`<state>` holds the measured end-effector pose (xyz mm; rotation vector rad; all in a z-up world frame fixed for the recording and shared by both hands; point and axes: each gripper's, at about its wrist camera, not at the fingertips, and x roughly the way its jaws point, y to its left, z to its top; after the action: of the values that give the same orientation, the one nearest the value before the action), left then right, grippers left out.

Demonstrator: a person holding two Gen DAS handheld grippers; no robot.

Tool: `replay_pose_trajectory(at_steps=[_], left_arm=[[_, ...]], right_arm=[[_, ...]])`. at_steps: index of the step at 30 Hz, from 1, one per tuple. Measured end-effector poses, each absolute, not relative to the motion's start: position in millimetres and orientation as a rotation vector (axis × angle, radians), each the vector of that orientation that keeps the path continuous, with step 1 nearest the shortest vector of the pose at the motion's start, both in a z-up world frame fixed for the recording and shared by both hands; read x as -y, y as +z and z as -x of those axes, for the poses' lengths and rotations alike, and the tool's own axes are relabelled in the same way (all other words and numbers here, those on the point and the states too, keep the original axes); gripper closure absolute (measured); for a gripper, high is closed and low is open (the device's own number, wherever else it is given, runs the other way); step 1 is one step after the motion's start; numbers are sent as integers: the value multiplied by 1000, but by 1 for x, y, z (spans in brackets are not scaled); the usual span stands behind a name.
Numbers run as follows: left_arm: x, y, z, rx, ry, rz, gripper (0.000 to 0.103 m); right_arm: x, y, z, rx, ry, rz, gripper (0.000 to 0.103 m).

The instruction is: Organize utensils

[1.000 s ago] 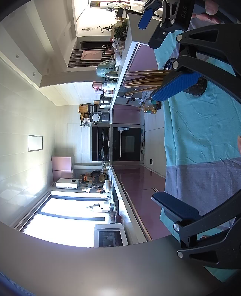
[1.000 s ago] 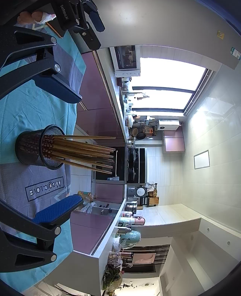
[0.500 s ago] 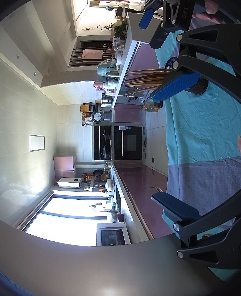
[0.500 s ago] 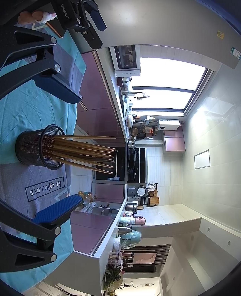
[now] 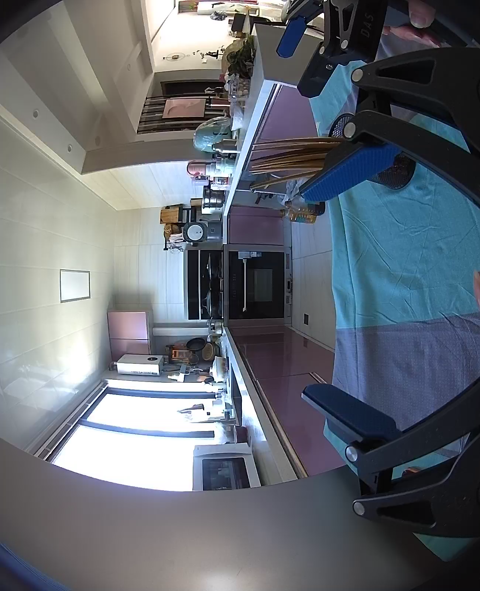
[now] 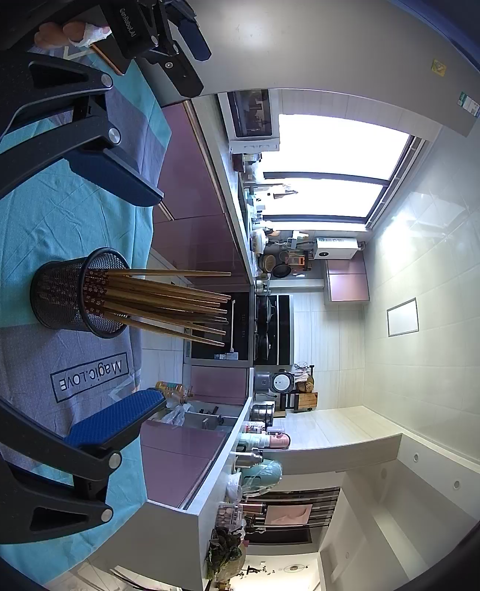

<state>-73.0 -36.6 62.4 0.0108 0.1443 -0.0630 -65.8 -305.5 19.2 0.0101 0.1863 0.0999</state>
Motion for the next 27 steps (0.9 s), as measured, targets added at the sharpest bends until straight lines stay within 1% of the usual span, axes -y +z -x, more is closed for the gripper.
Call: replay_pose_trajectory(at_steps=[27], left_arm=[[36,62,73,-143,-63,-10,6]], right_arm=[[306,19,66,-187,96,-14,7]])
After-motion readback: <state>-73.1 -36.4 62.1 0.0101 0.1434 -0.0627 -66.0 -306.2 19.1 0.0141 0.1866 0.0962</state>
